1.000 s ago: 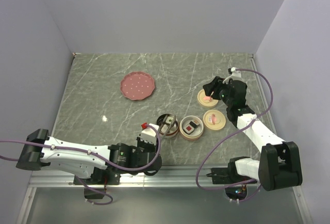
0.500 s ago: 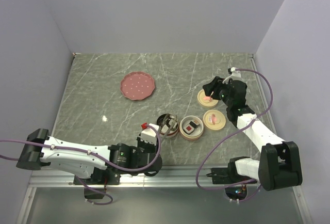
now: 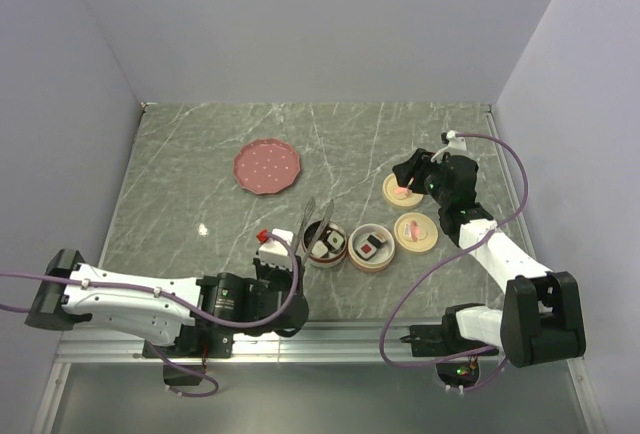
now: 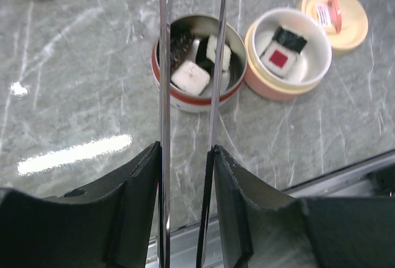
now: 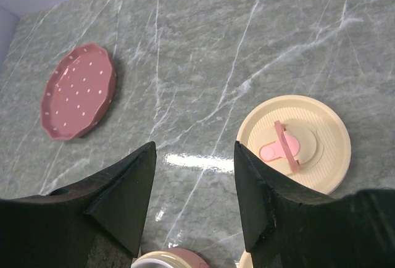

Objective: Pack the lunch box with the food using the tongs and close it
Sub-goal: Place the food into the lunch box, then put down the clamp

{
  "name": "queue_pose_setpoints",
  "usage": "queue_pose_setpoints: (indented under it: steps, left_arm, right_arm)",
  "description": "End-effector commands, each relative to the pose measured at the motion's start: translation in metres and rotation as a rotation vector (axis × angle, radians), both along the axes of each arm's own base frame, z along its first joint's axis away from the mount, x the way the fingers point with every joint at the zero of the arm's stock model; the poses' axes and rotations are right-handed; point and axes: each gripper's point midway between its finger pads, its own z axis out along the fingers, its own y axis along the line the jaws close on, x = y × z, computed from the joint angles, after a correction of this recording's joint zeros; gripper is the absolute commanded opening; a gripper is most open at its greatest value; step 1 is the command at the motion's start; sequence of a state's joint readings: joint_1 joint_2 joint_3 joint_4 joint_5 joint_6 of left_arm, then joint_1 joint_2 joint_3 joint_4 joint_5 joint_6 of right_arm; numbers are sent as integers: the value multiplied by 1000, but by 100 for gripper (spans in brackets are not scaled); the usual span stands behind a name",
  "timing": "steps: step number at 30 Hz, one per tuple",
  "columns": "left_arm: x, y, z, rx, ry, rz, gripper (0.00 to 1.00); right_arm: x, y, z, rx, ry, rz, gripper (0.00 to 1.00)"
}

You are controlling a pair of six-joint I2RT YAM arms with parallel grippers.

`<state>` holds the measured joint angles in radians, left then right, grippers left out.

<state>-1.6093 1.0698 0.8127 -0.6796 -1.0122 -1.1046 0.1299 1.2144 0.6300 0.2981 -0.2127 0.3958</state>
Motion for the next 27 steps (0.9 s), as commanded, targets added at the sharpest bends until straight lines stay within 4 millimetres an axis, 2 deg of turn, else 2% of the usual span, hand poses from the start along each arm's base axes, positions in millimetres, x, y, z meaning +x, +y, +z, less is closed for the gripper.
queue_pose_setpoints:
  steps: [1, 3, 4, 6, 7, 9, 10, 14, 15, 16, 17, 21, 22, 25, 27]
  left_arm:
    - [15, 7, 29, -58, -63, 77, 45]
    - [30, 9, 30, -54, -75, 104, 46]
    - [43, 15, 32, -55, -77, 141, 46]
    - [57, 13, 32, -63, -84, 139, 46]
    - [73, 24, 35, -76, -91, 186, 46]
    - [86, 27, 32, -66, -93, 165, 45]
    - [95, 27, 39, -105, -105, 175, 46]
    - [136, 60, 50, -89, -149, 306, 45]
    - [142, 62, 49, -74, -152, 302, 45]
    - [156, 75, 46, -58, -152, 344, 45]
    - [165, 77, 49, -78, -165, 355, 45]
    - [205, 109, 25, -52, -116, 423, 44]
    - [217, 122, 12, -35, -87, 454, 44]
    - [238, 138, 2, -23, -79, 494, 43]
    - [246, 146, 3, -17, -97, 518, 43]
  right_arm:
    - [10, -1, 22, 8, -59, 1, 61]
    - [10, -1, 22, 7, -61, 3, 61]
    - [10, 0, 21, 7, -60, 6, 61]
    - [10, -1, 21, 9, -61, 6, 61]
    - [9, 0, 20, 10, -59, 10, 61]
    - [9, 1, 21, 11, -64, 12, 61]
    - [9, 0, 21, 11, -62, 10, 61]
    - [8, 2, 22, 12, -68, 18, 61]
    - [9, 1, 22, 11, -68, 17, 61]
    - [9, 2, 21, 12, -67, 18, 61]
    - [10, 2, 22, 12, -68, 20, 61]
    - [10, 3, 18, 11, -63, 24, 61]
    - [10, 3, 18, 12, -61, 26, 61]
    - [10, 3, 18, 12, -66, 26, 61]
    - [11, 3, 19, 12, -69, 24, 61]
